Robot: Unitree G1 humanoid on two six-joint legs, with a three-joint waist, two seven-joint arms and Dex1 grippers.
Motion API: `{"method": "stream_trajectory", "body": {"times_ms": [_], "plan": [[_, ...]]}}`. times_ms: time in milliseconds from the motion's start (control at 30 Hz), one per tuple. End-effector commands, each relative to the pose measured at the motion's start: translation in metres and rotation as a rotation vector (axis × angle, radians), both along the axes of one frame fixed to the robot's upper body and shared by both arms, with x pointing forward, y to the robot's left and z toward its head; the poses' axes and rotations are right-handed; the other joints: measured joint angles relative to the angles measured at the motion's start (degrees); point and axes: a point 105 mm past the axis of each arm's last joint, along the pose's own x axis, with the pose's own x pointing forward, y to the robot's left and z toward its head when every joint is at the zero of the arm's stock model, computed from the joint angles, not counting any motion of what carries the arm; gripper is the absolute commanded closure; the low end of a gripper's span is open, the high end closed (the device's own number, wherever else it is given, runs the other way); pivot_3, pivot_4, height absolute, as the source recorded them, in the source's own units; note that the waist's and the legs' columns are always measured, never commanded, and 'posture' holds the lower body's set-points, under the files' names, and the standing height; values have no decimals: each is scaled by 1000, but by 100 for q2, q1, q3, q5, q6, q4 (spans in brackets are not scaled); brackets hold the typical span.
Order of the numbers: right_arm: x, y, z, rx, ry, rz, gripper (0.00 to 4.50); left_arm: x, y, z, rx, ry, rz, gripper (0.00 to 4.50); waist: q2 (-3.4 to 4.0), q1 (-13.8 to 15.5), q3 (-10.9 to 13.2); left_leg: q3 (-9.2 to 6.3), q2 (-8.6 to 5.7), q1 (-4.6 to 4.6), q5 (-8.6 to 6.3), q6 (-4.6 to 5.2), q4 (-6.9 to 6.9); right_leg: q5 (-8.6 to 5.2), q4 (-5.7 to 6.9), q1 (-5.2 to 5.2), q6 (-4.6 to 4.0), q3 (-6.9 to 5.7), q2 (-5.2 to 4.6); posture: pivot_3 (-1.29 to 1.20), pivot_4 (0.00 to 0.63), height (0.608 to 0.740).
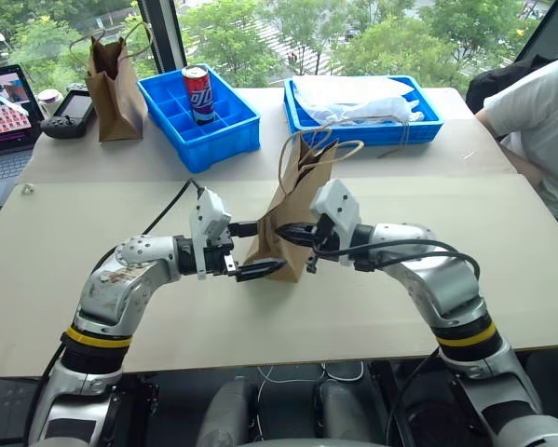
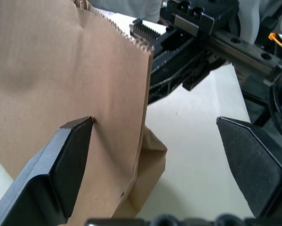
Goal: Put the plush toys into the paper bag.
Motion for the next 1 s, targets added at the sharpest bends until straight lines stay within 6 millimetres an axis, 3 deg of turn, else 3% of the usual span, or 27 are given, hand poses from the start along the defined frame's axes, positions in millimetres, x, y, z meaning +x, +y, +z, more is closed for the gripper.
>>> {"method": "stream_trajectory", "body": {"times_ms": [33, 233, 267, 333, 633, 800, 1000], "plan": [[-1, 7, 14, 12, -67, 16, 4404, 1, -8, 13, 9, -59, 4, 0, 0, -1, 0, -1, 0, 0, 1, -1, 0, 0, 0, 0, -1, 1, 2, 0, 150, 740], [3, 7, 14, 9, -73, -5, 4404, 9, -11, -2, 62, -25, 70, 0, 0, 0, 0, -1, 2, 4, 2, -4, -1, 1, 2, 1, -2, 2, 8, 0, 150, 740], [3, 7, 14, 9, -74, -7, 4500, 11, -11, -3, 60, -18, 84, 527, 0, 1, 0, -1, 1, 4, 2, -4, 0, 1, 3, 1, -2, 3, 8, 0, 150, 740], [3, 7, 14, 9, -75, -8, 4500, 13, -11, -4, 57, -11, 98, 994, 0, 0, 0, -1, 2, 4, 2, -4, 0, 2, 2, 2, -2, 3, 8, 0, 150, 740], [3, 10, 14, 14, -75, -9, 4500, 25, -8, -3, 67, -28, 140, 4292, 1, 0, 0, -3, 3, 4, 3, -6, -1, 2, 4, 0, -4, 3, 11, 0, 150, 740], [-9, -2, 28, -1, -81, 15, 4500, 32, 3, 3, 100, -56, 143, 4431, 1, 5, 0, -3, 3, 4, 4, -7, -1, 2, 4, 0, -4, 2, 11, 0, 150, 740], [-58, -37, 33, -100, 48, 126, 4500, 36, 17, 25, 144, -161, 20, 4431, 1, 12, 0, -6, 4, 2, 2, -5, -2, 2, -4, 1, -4, 0, 9, 0, 150, 740]]}}
